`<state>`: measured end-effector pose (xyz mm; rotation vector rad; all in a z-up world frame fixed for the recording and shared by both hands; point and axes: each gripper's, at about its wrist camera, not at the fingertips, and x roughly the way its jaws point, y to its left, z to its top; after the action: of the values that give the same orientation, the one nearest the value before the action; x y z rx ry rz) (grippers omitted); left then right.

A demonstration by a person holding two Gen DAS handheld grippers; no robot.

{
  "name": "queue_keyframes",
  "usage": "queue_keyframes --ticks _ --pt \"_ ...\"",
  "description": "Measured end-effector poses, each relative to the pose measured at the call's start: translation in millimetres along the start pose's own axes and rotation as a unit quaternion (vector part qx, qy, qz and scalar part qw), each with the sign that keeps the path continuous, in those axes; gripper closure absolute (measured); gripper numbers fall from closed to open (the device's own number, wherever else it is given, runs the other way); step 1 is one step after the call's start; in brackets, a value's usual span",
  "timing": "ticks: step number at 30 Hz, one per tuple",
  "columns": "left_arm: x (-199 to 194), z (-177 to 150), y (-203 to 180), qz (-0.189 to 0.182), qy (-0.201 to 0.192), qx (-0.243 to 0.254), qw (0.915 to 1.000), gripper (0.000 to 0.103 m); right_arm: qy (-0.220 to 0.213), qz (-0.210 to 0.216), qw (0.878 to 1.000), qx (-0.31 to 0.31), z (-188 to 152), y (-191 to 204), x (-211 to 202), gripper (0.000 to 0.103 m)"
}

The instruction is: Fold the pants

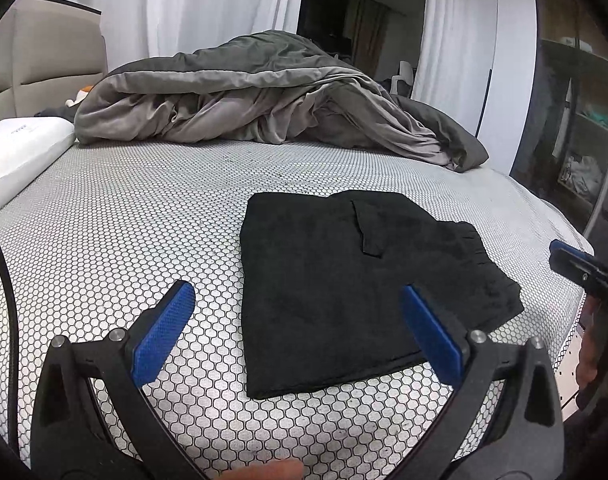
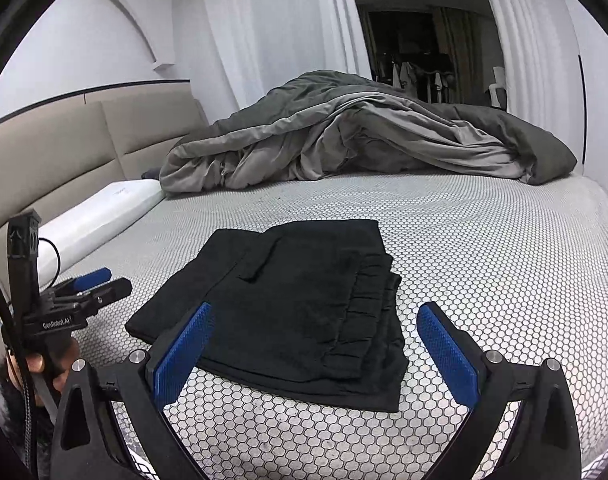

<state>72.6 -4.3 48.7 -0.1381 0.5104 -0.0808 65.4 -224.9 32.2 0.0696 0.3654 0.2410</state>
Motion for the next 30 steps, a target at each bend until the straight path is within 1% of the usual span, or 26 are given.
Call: queue_keyframes --ticks 13,30 --pt "3.3 -0.4 4.2 -0.002 -0.001 0.003 1.0000 0.001 -0.005 -0.009 1.000 0.022 2.1 -15.1 -2.5 0.000" --pt "3.3 0.7 9.6 -0.006 -0.004 0.010 0.9999 0.001 -0.004 -0.012 1.000 0.020 1.0 -17.9 -2.1 0.000"
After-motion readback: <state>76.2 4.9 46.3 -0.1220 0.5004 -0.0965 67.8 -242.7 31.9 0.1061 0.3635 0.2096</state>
